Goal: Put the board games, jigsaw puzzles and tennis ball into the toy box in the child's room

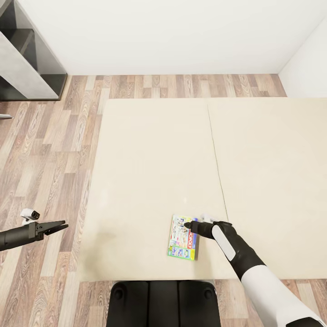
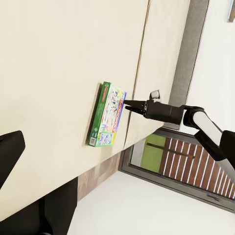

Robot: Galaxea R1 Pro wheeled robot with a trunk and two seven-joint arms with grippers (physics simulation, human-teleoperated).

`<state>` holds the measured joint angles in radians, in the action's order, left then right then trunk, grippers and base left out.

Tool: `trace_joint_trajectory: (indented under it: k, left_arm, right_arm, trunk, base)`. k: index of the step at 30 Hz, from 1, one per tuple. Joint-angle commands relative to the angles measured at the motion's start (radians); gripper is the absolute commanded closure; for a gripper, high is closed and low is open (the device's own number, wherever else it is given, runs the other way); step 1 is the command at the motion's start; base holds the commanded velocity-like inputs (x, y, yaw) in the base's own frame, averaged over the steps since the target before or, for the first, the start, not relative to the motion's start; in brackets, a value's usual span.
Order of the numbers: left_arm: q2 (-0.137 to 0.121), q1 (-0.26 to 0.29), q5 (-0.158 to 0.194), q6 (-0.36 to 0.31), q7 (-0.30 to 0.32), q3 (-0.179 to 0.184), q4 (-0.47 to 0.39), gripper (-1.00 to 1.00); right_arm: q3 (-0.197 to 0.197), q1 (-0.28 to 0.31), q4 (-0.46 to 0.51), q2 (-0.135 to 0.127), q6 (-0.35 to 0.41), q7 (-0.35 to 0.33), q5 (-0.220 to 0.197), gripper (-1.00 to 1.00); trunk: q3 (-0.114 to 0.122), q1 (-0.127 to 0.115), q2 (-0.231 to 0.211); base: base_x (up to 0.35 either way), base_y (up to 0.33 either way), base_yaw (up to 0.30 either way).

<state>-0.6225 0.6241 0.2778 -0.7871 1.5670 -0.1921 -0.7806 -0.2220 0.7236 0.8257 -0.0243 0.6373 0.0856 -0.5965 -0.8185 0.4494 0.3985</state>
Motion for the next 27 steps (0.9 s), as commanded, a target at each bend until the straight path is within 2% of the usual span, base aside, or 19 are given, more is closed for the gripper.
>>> trace_joint_trajectory:
  k: [1, 27]
  left_arm:
    - [0.0, 0.0, 0.0, -0.011, 0.004, 0.0, 0.0, -1.0]
    - [-0.002, 0.0, -0.002, -0.011, 0.004, 0.0, 0.0, -1.0]
  right_arm:
    - [-0.004, 0.0, 0.001, -0.001, 0.002, 0.009, -0.01, -1.0]
    - [-0.002, 0.0, 0.001, 0.002, 0.002, 0.008, -0.008, -1.0]
  trunk:
    - [-0.001, 0.001, 0.002]
    - [-0.014, 0.001, 0.002]
  base:
    - [0.0, 0.0, 0.0]
    - [0.0, 0.0, 0.0]
